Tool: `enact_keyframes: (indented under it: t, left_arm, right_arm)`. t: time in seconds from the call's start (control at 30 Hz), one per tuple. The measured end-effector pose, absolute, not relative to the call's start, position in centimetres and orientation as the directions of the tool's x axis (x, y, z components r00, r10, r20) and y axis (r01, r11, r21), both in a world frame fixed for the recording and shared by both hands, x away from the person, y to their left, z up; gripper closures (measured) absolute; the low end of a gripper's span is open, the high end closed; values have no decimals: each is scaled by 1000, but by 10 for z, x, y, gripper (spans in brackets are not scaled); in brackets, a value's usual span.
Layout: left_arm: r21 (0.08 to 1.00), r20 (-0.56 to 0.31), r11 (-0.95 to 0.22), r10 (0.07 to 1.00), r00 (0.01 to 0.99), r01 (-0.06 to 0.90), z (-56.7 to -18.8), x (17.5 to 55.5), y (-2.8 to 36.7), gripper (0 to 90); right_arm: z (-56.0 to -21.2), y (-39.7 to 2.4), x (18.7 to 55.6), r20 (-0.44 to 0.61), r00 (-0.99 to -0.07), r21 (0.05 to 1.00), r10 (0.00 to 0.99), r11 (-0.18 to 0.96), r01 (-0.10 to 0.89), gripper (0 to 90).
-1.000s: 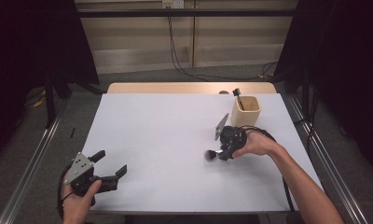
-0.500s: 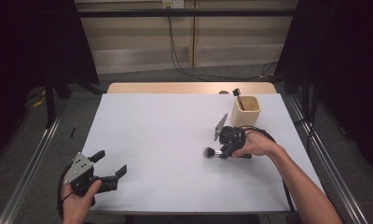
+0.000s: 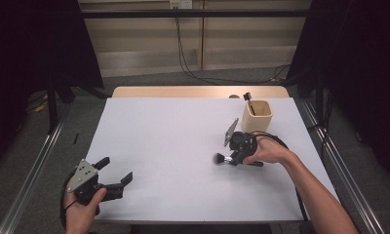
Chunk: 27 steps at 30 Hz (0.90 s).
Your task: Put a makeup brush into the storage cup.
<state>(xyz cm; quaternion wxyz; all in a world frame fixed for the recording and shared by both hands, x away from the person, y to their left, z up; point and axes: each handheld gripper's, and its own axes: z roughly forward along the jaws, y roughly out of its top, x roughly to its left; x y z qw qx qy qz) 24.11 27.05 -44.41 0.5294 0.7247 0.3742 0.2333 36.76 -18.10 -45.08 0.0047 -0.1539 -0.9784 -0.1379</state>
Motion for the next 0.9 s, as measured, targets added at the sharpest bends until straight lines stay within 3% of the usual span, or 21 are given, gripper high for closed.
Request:
enact_keyframes:
  t: [0.43, 0.9]
  left_arm:
    - [942, -58, -160, 789, 612, 295, -444, 241, 271, 34]
    - [942, -52, -165, 788, 614, 291, -444, 241, 271, 34]
  right_arm:
    - [-442, -188, 367, 40, -937, 322, 346, 884, 340, 720]
    - [-427, -210, 363, 0, -884, 513, 468, 759, 402, 721]
